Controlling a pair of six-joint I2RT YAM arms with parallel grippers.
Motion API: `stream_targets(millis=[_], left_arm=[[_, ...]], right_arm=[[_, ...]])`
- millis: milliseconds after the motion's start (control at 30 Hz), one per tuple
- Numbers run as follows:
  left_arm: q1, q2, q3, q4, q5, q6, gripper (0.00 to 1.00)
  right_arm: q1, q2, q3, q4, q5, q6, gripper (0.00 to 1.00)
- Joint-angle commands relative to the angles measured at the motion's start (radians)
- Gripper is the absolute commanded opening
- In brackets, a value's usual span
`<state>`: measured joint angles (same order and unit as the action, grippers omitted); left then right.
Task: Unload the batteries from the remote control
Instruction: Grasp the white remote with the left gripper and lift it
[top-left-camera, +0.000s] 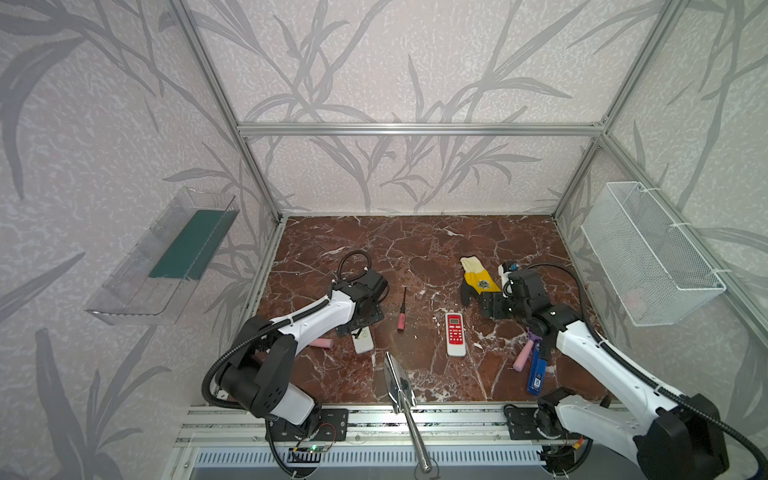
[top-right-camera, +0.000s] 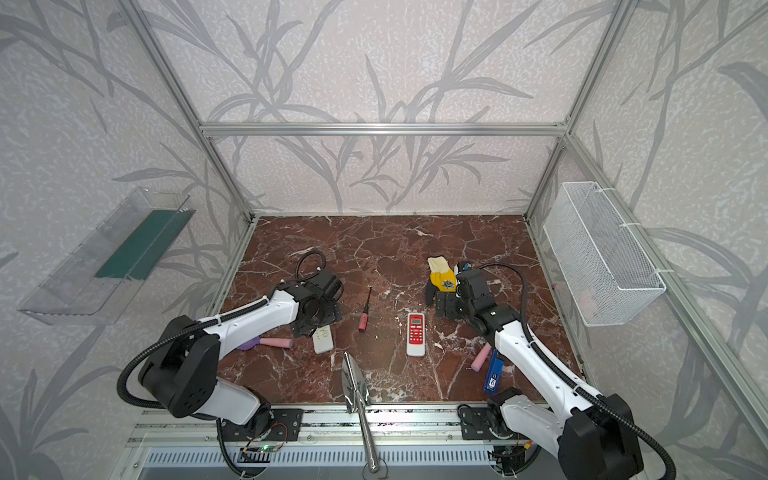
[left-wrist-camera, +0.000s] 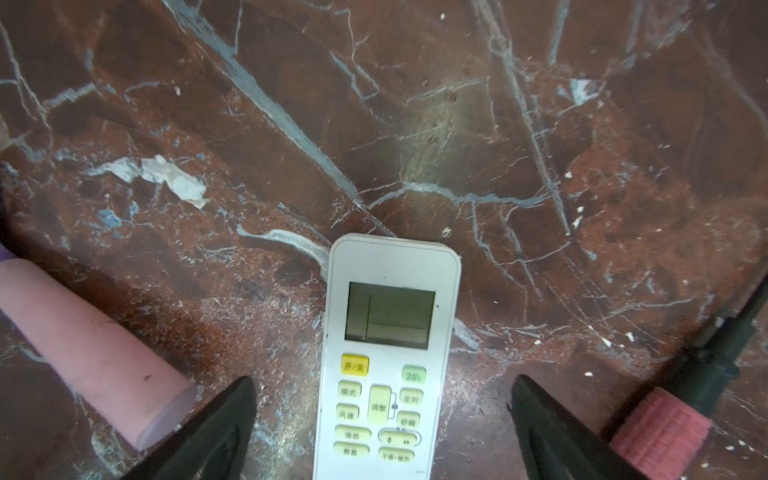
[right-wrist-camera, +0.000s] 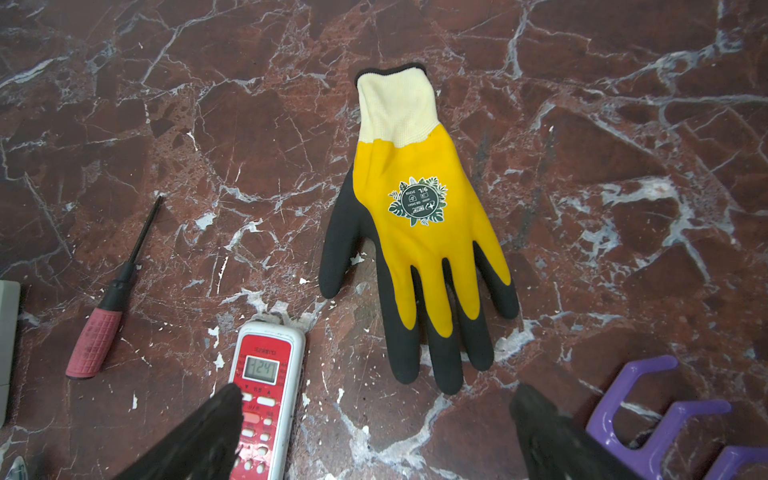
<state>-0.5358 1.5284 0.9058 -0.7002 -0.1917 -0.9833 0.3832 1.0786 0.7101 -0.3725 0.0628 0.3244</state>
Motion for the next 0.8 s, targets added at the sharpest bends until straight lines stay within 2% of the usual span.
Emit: stream_targets(millis=[0, 300, 400, 667, 767], left_arm=[[-0.005, 0.034, -0.004, 0.006, 0.004, -0.035, 0.93], [-0.006, 0.128, -0.003, 0.040, 0.025, -0.035, 0.82], [-0.006, 0.132, -0.014, 0.058, 0.025, -0.038, 0.71], [-0.005, 0.060, -0.053, 0.140, 0.031, -0.040, 0.32], [-0.006, 0.004, -0.060, 0.168, 0.015, -0.029, 0.24]], right_arm=[[0.017, 0.000, 0.020, -0.018, -0.008, 0.011, 0.99], [0.033, -0.020, 0.022, -0.013, -0.009, 0.019, 0.99], [0.038, -0.026, 0.024, -0.010, -0.011, 0.020, 0.99], [0.049, -0.029, 0.003, 0.054, -0.079, 0.009, 0.99], [0.060, -0.028, -0.023, 0.118, -0.153, -0.004, 0.99]])
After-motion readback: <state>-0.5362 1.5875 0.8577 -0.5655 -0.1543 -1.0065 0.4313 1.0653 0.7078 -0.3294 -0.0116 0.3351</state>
